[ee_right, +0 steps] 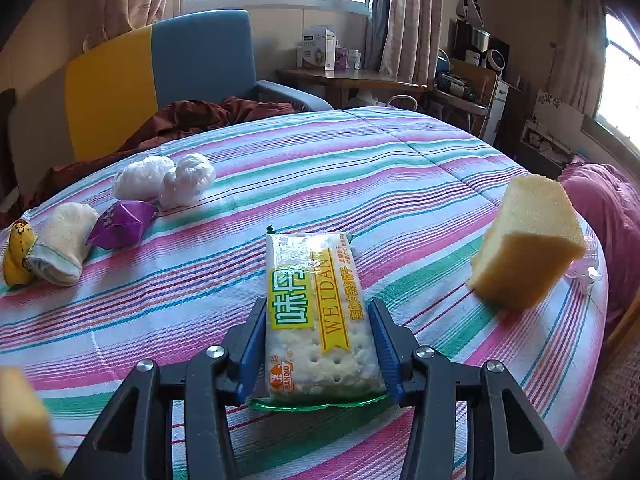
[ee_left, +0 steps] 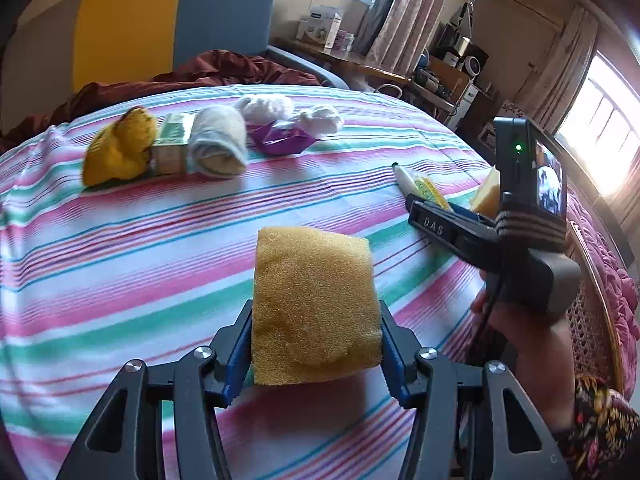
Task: Organize objects
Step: 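Carry the yellow sponge and WEIDA packet over the gold tray with both grippers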
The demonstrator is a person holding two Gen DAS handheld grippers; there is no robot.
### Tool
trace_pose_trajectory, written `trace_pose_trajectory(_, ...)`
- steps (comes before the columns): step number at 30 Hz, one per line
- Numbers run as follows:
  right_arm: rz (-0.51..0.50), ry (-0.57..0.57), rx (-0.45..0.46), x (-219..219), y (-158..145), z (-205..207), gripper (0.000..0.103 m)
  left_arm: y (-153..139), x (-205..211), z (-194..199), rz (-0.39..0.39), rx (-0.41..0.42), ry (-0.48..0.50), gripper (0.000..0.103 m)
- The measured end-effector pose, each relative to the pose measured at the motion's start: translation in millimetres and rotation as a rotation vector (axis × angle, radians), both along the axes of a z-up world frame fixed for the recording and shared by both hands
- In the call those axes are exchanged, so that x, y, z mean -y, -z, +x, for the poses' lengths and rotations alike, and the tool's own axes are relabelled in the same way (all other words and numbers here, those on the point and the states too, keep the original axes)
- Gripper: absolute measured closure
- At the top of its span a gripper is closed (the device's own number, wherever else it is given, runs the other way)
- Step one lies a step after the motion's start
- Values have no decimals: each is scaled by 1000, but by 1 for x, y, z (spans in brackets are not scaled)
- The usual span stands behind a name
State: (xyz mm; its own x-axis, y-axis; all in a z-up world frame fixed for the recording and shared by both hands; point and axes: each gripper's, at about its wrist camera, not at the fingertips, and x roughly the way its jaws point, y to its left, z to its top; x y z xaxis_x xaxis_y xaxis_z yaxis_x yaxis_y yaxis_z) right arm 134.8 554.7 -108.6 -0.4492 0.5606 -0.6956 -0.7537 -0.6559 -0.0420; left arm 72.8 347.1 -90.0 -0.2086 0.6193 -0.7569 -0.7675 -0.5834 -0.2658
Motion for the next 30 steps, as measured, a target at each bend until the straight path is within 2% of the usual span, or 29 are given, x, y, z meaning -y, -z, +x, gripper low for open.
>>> trace_pose_trajectory(13, 45, -48, 11, 12, -3, -4, 53, -27, 54, 6, 49, -27, -33, 47)
trace_pose_trajectory(23, 142, -160, 30, 37, -9, -14, 53, -50, 112, -11, 114, -44, -147, 47)
trace_pose_trajectory(30, 203, -265, 35, 58, -12, -22, 53, -55, 161, -31, 117, -59, -264, 47)
